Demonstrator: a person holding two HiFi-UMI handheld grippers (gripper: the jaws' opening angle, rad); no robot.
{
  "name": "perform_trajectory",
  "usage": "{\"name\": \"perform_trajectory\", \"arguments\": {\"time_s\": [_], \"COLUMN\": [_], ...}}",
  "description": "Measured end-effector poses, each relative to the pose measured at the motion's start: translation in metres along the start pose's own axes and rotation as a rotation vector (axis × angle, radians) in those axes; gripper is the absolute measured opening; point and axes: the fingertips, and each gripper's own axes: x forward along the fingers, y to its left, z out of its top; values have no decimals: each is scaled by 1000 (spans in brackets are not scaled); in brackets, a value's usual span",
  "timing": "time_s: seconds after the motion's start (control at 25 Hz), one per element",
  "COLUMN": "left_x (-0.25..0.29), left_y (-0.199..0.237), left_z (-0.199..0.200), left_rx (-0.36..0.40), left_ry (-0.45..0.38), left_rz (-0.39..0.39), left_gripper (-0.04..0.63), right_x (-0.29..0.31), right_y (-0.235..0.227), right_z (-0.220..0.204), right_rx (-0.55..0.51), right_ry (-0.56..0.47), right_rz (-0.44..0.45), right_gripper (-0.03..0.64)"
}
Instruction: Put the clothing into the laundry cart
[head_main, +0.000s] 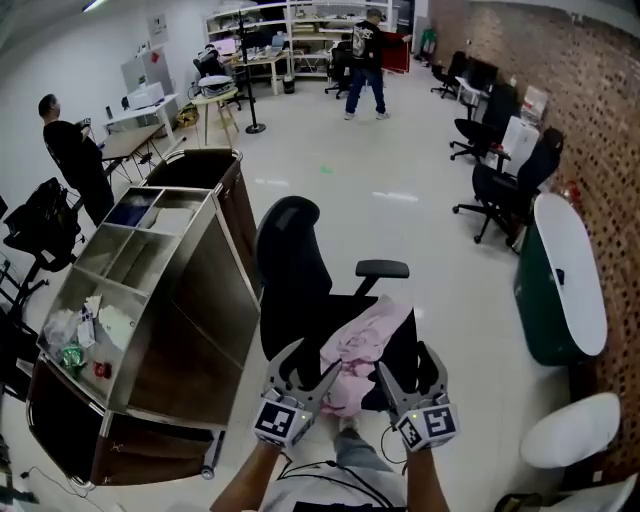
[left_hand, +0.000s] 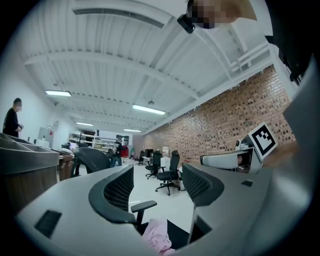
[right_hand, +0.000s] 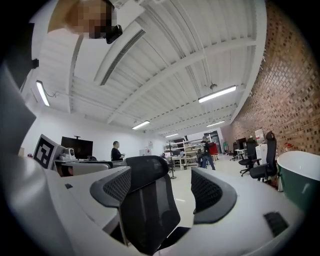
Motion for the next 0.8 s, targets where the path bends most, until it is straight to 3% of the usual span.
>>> {"name": "perform_trajectory", "arguments": {"time_s": [0.24,0.44,0.64,0.8], "left_x": [91,140,170,175], "left_y": [21,19,23,29], "left_z": [-5,-47,-98,-161], "left_rx": [-3,-1,-20,-15], "left_ry": [23,96,197,263], "left_rz": [37,24,-1,-60], "left_gripper": [295,295,295,295], "right_x": [64,87,103,107], "right_y": [-60,-103,-124,-123], "right_z": [-15,-52,-120,-208], "right_rx": [31,53,78,102], "right_ry": [34,101,245,446], "right_rz": [66,83,106,174], "right_gripper": [396,396,397,397]}}
